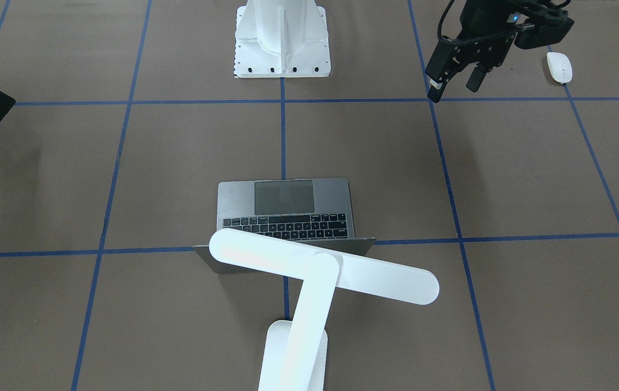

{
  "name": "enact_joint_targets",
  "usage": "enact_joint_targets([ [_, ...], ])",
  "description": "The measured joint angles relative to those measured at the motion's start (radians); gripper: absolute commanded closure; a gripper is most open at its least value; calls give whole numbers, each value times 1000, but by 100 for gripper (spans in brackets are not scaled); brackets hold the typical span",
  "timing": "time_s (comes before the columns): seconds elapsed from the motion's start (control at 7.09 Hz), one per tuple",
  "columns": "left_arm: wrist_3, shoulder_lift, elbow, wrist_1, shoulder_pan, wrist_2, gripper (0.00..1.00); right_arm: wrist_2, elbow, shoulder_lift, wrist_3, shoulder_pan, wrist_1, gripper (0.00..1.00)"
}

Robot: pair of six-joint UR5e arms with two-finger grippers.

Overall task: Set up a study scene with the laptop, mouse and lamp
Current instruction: 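Carry the black square mouse pad in the right gripper onto the table, then lower the mouse pad flat beside the laptop and release it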

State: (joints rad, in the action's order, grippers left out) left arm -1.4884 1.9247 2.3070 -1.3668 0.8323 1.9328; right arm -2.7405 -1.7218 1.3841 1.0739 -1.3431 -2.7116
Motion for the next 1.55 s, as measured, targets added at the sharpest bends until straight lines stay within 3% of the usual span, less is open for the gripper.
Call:
enact_joint_targets([
  [0.28, 1, -1, -1, 0, 1, 0, 0, -63, 72, -51, -201, 3, 105, 100],
  [0.71, 1, 0, 10, 0, 3, 0, 0, -137, 253, -143, -487, 77, 383, 100],
  [0.99, 1, -1, 11, 0, 4, 0, 0, -160, 318, -182, -629, 133, 541, 100],
  [1.55, 1, -2, 14, 0, 6, 0, 0, -224, 406, -279, -692, 205, 601, 100],
])
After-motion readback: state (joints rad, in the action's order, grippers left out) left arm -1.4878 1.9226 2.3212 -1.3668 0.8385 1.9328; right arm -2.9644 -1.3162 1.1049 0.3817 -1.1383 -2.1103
